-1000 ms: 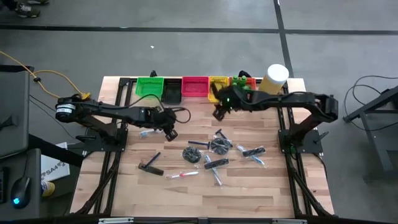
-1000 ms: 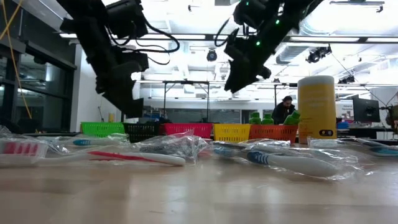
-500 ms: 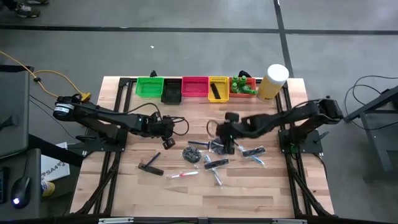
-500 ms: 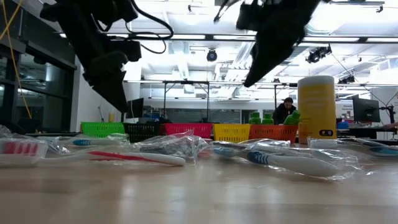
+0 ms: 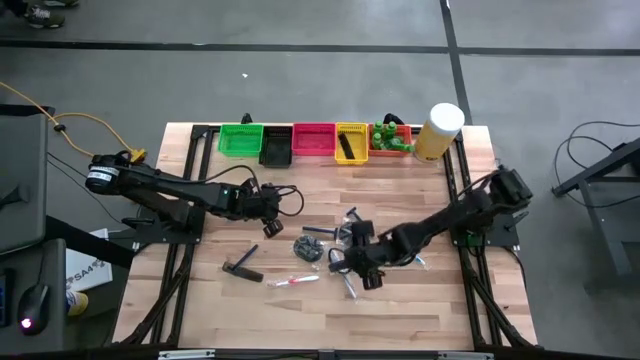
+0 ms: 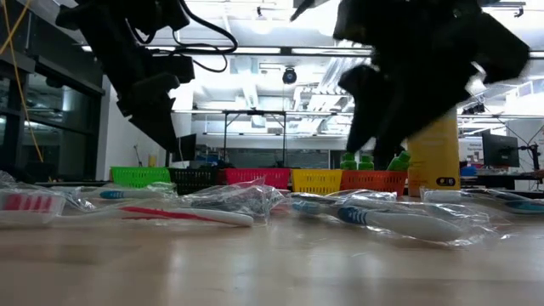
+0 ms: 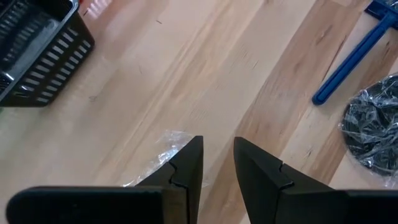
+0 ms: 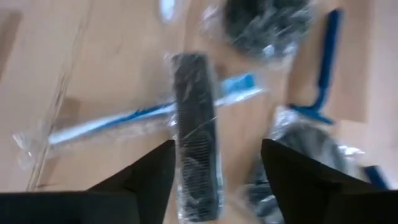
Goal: Pick & Place Travel size toiletries
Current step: Put the black hair comb into the yellow basket
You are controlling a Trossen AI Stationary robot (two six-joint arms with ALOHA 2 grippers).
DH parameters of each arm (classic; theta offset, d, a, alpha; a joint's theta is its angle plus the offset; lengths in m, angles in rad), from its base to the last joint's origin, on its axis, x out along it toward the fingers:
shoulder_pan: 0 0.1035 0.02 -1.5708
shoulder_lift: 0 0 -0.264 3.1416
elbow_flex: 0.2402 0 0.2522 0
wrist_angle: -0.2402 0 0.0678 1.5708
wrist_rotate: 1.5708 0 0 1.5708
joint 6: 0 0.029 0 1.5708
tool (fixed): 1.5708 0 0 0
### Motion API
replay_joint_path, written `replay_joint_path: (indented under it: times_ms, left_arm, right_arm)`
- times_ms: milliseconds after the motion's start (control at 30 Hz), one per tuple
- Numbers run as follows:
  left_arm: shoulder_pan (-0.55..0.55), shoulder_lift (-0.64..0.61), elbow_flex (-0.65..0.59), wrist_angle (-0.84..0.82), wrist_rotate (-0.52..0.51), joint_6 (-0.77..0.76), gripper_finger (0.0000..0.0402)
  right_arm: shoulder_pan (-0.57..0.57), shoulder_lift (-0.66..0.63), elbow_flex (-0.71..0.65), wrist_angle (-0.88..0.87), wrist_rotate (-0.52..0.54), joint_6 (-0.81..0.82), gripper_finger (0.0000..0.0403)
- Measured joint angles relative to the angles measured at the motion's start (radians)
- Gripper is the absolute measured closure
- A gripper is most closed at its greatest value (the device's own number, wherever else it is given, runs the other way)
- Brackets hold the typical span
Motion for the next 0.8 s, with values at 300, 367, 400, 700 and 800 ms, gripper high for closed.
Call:
replay_joint_path:
  times_ms: [300,367,400,700,800]
  left_arm:
    - [0.0,0.0,0.0,-0.001,0.0,0.001,0.0311]
    - [0.0,0.0,0.0,0.001,0.0,0.001,0.0311]
    - [0.0,0.0,0.0,0.001,0.0,0.001,0.0311]
    - [0.0,0.0,0.0,0.015,0.009,0.003,0.0311]
    - [0.0,0.0,0.0,0.016,0.01,0.003,0.0311]
  right_arm:
    - [0.03,0.071,0.001,0.086,-0.014,-0.003,0.0131]
    - [0.03,0.092,0.001,0.077,-0.008,-0.003,0.0132]
    - [0.029,0.101,0.001,0.075,-0.007,-0.003,0.0132]
    - [0.02,0.144,0.0,0.08,0.005,-0.027,0.0133]
    - [0.008,0.149,0.002,0.07,-0.012,-0.029,0.0139]
